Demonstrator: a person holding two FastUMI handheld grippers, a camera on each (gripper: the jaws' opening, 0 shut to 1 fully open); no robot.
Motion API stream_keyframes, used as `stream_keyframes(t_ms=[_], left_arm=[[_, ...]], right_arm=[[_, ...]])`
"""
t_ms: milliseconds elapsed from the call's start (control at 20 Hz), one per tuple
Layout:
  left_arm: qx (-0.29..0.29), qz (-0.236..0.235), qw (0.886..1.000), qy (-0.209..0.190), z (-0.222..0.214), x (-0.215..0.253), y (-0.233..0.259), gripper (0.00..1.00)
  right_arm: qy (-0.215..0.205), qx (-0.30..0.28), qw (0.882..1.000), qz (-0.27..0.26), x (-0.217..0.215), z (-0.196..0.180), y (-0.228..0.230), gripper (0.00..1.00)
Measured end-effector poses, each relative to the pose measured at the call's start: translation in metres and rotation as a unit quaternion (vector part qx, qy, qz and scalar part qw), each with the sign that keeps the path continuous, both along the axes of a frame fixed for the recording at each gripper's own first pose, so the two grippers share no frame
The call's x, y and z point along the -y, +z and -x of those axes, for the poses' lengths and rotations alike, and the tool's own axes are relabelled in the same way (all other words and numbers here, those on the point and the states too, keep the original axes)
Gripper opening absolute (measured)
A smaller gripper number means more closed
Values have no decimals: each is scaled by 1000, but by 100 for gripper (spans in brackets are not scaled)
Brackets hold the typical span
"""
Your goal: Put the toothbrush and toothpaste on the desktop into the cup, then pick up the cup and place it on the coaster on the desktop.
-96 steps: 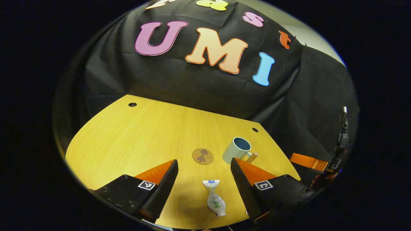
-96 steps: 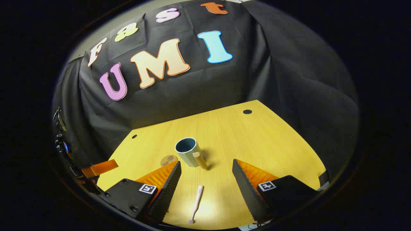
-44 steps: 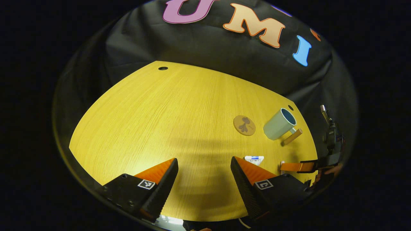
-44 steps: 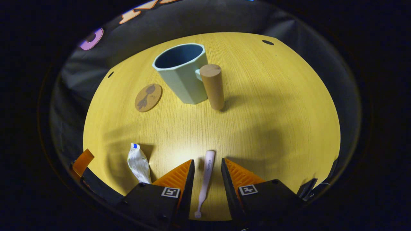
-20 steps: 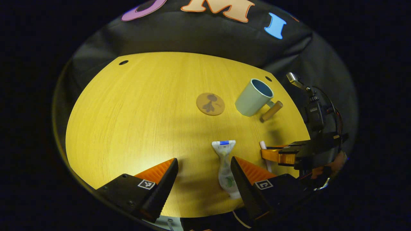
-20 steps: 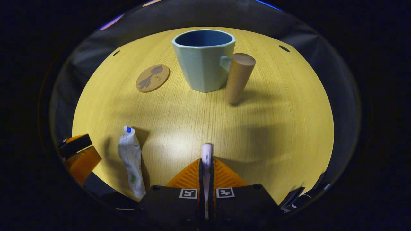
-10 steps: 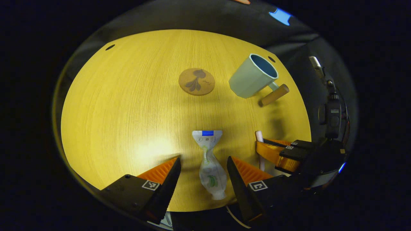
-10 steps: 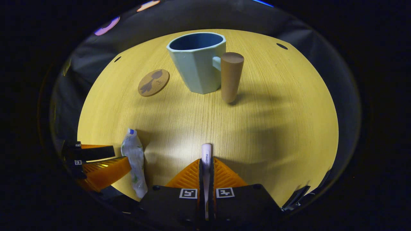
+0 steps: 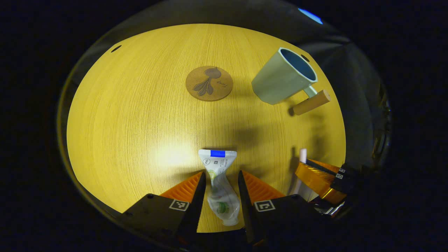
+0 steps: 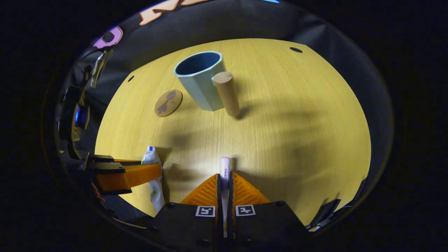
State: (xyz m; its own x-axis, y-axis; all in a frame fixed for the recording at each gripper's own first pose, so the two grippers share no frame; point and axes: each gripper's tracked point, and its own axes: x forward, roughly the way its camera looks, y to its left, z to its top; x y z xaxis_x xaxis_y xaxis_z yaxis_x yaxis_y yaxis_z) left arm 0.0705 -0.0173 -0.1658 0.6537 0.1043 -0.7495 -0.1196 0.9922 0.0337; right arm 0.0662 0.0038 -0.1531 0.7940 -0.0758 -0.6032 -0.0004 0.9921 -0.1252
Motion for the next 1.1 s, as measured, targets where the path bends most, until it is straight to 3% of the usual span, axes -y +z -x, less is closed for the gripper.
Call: stream_keyframes(t_ms=[100,150,200,300,450,700,950,1100], left_arm=[[-7,2,1000,10,0,-2,-3,41],[-11,7,1000,16,1,-3,-6,42],[-11,13,1000,23,1,-6,-6,30],[-4,26,999,35,0,-9,-4,23],[-6,38,999,34,3,-6,-8,13],[47,63,997,5,0,0,4,1],[144,68,986,-50,2,12,49,0],[203,36,975,-80,4,8,83,0]], right_arm=[[-5,9,1000,0,10,2,5,7],[-7,12,1000,0,14,2,6,7],[-9,14,1000,1,18,4,8,7],[-14,21,1000,-1,26,6,13,7],[-17,36,999,-10,31,6,20,7],[-14,85,996,-27,31,5,44,7],[0,156,987,-39,19,12,84,4],[31,234,970,-52,-5,17,126,7]])
